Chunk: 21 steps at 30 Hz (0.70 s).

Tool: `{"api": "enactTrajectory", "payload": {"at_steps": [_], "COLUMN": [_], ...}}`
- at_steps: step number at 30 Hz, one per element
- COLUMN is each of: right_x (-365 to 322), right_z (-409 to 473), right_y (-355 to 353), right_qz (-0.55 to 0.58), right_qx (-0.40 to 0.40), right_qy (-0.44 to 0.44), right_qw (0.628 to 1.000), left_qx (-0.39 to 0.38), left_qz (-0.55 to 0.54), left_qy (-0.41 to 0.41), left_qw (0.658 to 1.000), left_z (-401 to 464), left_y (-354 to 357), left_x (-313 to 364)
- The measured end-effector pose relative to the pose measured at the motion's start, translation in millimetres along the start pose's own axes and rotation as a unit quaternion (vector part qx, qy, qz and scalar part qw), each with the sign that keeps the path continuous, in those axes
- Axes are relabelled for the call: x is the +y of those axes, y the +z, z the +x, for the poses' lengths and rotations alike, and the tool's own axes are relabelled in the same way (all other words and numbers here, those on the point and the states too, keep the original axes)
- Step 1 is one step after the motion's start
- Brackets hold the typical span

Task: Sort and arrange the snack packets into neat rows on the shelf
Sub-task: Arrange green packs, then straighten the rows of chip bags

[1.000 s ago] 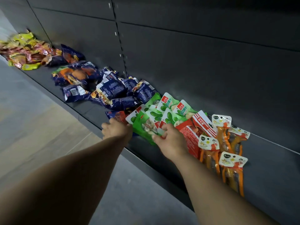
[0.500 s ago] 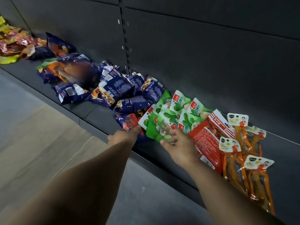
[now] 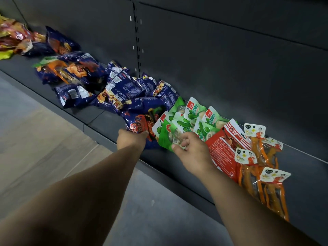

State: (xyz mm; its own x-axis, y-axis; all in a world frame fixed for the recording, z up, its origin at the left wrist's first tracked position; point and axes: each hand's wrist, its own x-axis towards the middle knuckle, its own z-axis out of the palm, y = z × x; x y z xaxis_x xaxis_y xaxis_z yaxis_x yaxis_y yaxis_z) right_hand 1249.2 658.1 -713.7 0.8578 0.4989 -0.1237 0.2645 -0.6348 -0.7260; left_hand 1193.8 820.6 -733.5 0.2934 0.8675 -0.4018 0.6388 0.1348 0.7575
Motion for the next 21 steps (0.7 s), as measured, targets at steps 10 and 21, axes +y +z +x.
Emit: {"api": "enactTrajectory", "payload": {"at_steps": [10, 21], "right_x": [-6, 30], "right_z": [-3, -4], "right_y": [-37, -115], "right_qz": [0.004, -0.008], "right_qx": [0.074, 0.095], "right_qy": [-0.068, -0.079], "right_qw": [0.995, 0.992], "left_qx": [0.011, -0.064], "left_qz": [0.3, 0.508], "left_qy": [0.419, 0.545], "left_qw": [0.857, 0.664], "left_z": [-60, -132], "left_y": [-36, 12], "left_x": [66, 127]}}
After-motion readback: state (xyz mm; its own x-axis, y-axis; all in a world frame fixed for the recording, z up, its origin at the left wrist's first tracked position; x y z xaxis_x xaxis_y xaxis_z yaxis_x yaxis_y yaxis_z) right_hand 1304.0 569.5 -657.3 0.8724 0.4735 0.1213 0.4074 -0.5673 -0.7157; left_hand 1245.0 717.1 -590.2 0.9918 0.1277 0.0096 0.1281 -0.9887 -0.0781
